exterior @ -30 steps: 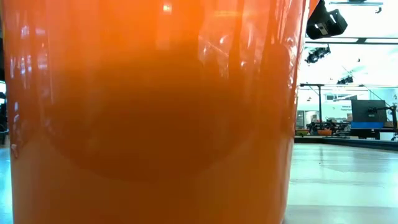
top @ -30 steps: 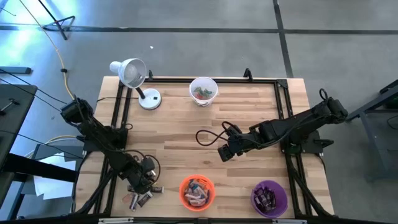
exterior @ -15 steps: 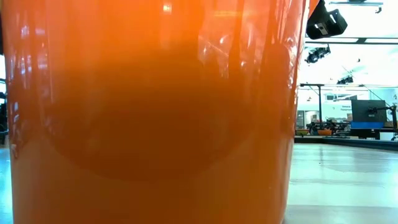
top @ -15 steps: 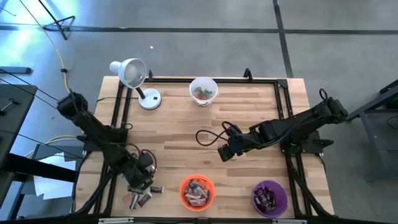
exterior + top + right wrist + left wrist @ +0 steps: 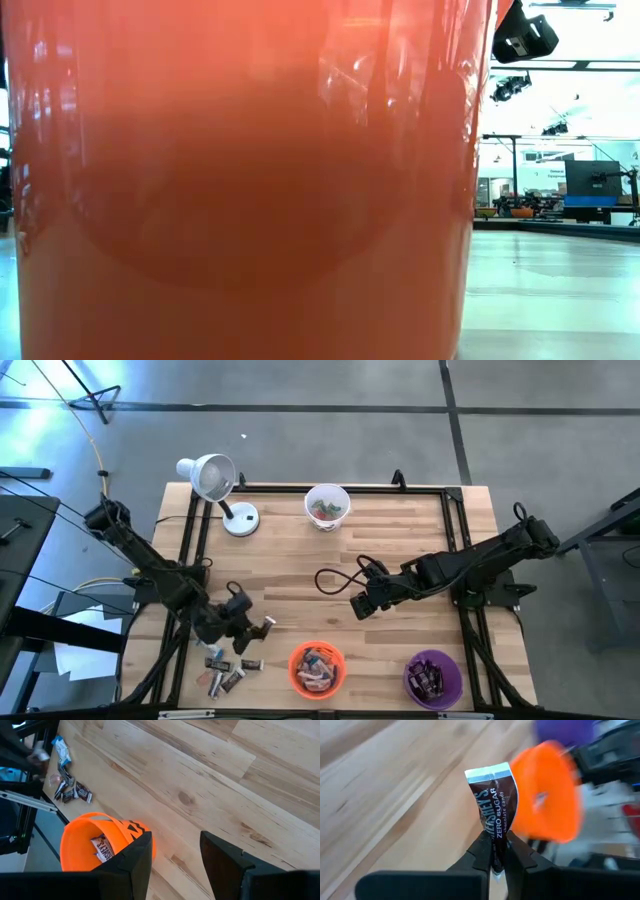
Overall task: Organize candy in baskets
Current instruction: Put the dark brown chocolate bar into the dark purple bucket
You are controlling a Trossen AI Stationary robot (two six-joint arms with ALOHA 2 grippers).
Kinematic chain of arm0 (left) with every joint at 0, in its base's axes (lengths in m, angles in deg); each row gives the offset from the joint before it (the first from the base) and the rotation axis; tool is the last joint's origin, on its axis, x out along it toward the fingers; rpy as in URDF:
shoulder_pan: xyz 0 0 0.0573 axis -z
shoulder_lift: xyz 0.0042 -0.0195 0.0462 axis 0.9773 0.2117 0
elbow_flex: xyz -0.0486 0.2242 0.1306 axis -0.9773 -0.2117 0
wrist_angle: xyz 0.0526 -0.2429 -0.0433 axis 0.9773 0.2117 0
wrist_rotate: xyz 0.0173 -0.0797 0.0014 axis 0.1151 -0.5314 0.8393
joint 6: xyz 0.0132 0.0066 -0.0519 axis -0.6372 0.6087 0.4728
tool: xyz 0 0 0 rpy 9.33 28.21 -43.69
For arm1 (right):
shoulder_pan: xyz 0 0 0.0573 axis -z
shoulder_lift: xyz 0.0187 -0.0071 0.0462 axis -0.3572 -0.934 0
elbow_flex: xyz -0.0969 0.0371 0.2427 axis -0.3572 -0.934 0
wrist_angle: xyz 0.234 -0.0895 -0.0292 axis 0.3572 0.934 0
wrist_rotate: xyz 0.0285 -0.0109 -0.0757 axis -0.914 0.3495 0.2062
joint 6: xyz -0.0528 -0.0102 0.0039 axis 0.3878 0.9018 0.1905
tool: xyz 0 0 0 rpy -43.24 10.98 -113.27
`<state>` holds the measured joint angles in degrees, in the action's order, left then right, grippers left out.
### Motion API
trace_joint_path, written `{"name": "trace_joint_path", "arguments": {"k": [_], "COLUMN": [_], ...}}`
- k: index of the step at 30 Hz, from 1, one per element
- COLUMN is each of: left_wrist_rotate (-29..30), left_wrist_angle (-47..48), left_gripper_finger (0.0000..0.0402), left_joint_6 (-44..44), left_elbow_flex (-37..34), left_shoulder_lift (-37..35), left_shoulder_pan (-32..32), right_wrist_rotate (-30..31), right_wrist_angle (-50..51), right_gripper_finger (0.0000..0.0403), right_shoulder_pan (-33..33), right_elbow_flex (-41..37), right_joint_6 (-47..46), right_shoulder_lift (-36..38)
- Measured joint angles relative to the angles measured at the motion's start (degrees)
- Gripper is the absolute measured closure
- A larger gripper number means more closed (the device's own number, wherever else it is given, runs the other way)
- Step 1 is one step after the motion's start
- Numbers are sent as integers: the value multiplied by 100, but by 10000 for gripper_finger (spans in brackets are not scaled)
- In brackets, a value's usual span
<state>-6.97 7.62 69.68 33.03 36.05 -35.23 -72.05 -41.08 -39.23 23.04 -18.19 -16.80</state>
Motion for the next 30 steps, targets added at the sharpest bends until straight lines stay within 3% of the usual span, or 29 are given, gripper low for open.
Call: {"name": "trace_joint_path", "arguments": {"k": [11,17,23,30], "left_wrist_rotate": [263,391,376,301], "left_wrist_angle": [-2270,-2325,-2241,-2247], "left_gripper_finger": [388,387,387,387], "left_joint_6": [-1844,-1974,-1992,-2190], "left_elbow_flex": [7,7,7,7], "left_shoulder_lift": [-122,-122,-122,-122], "left_shoulder_pan": [-361,-464,-613,-793], "right_wrist_rotate": [90,726,609,-58], "right_wrist_angle": [-2,-205,-427,-705], "right_gripper_finger": [242,242,242,242], "right_shoulder_pan": [0,59,361,680], "right_elbow_flex": [0,0,0,0], "right_joint_6": [-10,-428,-542,-198], "right_shoulder_lift": [0,0,0,0]}}
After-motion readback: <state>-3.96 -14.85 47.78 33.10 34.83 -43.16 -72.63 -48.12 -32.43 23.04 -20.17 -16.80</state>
